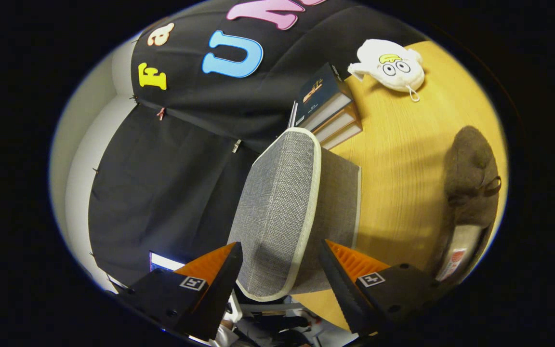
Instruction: Open the storage box then place both shoes into the box .Put the left shoe in first, then the right shoe, with the right side of both shoes facing outward in a uniform manner.
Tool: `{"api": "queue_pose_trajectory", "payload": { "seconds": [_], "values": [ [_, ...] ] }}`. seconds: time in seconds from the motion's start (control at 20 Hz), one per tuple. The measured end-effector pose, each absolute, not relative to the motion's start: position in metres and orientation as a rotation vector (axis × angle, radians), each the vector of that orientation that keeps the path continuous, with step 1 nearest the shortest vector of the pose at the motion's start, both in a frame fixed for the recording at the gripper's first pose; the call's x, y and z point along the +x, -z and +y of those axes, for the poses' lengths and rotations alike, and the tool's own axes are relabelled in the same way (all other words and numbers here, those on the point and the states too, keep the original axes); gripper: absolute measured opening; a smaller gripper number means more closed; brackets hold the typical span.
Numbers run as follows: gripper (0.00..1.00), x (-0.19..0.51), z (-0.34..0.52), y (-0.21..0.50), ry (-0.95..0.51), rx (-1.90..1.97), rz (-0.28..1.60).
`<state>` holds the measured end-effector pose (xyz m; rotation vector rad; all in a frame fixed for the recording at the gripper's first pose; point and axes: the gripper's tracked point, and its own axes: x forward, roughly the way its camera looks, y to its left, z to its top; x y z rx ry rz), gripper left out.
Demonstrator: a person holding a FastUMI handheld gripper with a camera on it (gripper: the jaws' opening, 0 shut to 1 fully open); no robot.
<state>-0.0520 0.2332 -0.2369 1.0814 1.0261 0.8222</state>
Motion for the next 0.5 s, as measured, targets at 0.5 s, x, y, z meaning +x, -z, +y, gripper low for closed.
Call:
{"api": "queue_pose_trajectory", "payload": {
  "seconds": [0.5],
  "values": [
    [0.61, -0.054, 0.254, 0.243, -0.831, 1.236, 1.168]
  ]
}}
